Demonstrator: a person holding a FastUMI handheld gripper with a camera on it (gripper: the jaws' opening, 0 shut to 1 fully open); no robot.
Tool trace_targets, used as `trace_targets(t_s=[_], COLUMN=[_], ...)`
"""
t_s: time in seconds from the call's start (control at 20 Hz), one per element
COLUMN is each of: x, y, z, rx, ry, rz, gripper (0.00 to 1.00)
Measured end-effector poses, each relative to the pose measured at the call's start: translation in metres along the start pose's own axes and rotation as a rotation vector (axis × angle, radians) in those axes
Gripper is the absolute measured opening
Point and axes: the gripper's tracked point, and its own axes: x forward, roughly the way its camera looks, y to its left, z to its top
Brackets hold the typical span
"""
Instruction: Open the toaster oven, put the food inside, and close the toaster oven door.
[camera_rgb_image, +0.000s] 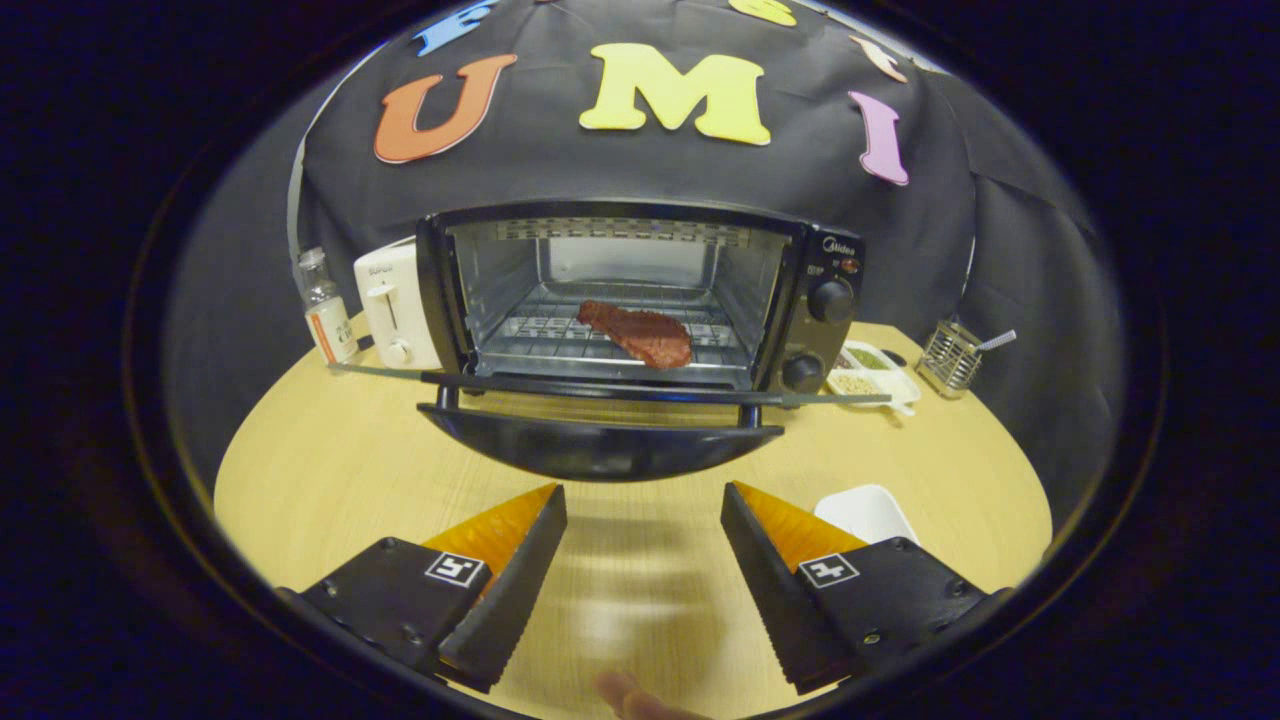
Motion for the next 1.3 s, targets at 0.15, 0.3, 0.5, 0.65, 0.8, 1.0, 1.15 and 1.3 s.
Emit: trace_targets(t_s=[0.15, 0.3, 0.5, 0.65, 0.8, 1.0, 1.15, 1.3], x=[-0.003, -0.006, -0.015, -0.029, -0.054, -0.089, -0.121, -0.160], y=[0.000, 0.001, -0.005, -0.006, -0.009, -0.016, -0.018, -0.026], z=[0.026, 0.045, 0.075, 0.102, 0.127, 0.144, 0.151, 0.151], rx=[-0.019, -0.031, -0.083, -0.113, -0.151, -0.187, -0.145, -0.067], ry=[-0.049, -0.058, -0.093, -0.151, -0.236, -0.312, -0.337, -0.347], rz=[0.005, 0.033, 0.024, 0.019, 0.012, -0.011, 0.018, 0.051], gripper=[0.99, 0.99, 1.00, 1.00, 1.00, 1.00, 1.00, 1.00])
